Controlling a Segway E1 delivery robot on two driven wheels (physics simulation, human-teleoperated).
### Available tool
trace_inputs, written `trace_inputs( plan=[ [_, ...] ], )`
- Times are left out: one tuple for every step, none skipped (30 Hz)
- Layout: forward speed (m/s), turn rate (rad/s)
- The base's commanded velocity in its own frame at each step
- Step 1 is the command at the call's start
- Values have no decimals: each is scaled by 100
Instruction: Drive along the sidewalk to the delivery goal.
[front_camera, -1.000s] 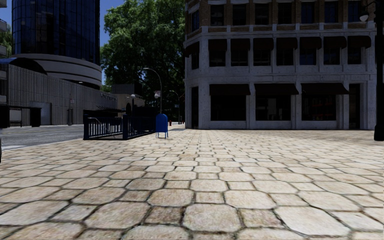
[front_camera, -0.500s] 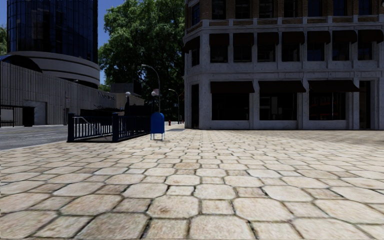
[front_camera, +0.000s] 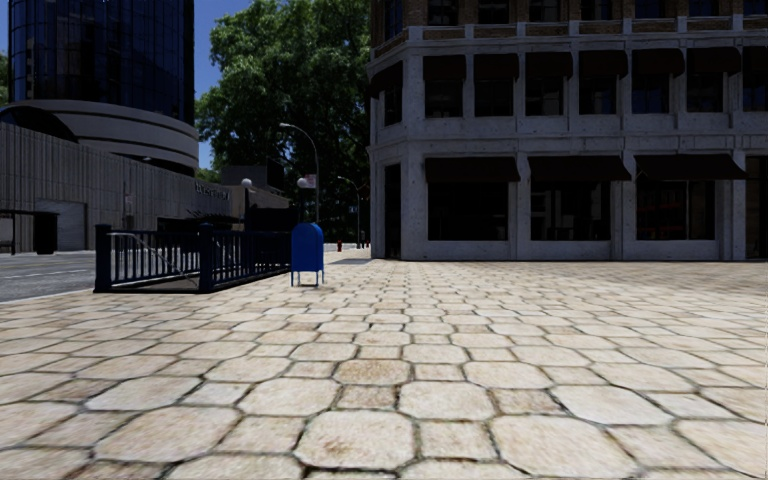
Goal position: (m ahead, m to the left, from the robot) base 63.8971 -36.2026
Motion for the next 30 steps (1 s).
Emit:
trace_inputs(
  plan=[
    [200, 0],
    [200, 0],
    [200, 0],
    [200, 0],
    [200, 0],
    [200, 0],
    [200, 0],
    [200, 0],
    [200, 0],
    [200, 0],
    [200, 0],
    [200, 0],
    [200, 0],
    [200, 0],
    [200, 0],
    [200, 0],
    [200, 0],
    [200, 0],
    [200, 0],
    [200, 0],
    [200, 0],
    [200, 0],
    [200, 0],
    [200, 0],
    [200, 0],
    [200, 0],
    [200, 0],
    [200, 0],
    [200, 0],
    [200, 0]
  ],
)
